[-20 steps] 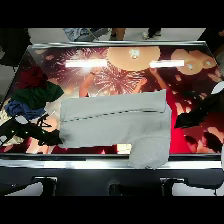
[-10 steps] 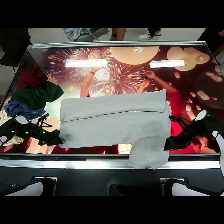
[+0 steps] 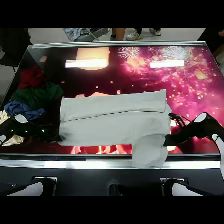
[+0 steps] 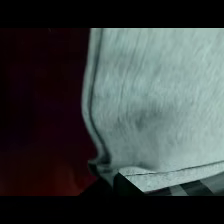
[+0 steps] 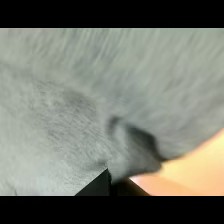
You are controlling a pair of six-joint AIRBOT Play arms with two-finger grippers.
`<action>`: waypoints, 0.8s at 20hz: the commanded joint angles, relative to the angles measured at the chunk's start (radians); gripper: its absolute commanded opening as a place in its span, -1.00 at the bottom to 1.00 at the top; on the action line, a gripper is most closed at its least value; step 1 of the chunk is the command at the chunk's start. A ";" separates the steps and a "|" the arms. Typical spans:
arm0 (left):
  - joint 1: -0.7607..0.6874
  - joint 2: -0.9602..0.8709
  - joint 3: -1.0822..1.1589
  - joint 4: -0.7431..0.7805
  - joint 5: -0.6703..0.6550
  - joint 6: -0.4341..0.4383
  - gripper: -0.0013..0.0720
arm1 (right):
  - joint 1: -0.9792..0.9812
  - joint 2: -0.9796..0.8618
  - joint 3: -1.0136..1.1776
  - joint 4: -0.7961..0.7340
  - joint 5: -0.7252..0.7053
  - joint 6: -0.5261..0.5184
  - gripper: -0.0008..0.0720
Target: Fold the shirts.
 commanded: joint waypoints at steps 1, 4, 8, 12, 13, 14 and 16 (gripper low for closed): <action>-0.004 0.085 0.075 -0.034 -0.056 0.038 -0.89 | -0.002 0.077 0.058 0.058 0.076 -0.043 -0.87; -0.005 0.145 0.178 -0.034 -0.031 -0.038 -0.90 | 0.006 0.107 0.168 0.205 0.033 -0.016 -0.87; -0.009 0.059 0.360 -0.034 0.032 -0.093 -0.90 | 0.101 0.017 0.451 0.190 -0.057 0.053 -0.88; -0.012 -0.181 0.626 -0.052 0.016 -0.138 -0.90 | 0.131 -0.214 0.737 0.203 -0.163 0.189 -0.88; -0.016 -0.243 0.684 -0.076 0.010 -0.138 -0.90 | 0.131 -0.270 0.778 0.226 -0.174 0.194 -0.87; -0.023 -0.303 0.739 -0.097 0.002 -0.141 -0.90 | 0.131 -0.322 0.809 0.247 -0.193 0.194 -0.87; -0.033 -0.413 0.832 -0.102 0.001 -0.187 -0.90 | 0.131 -0.387 0.816 0.286 -0.268 0.195 -0.87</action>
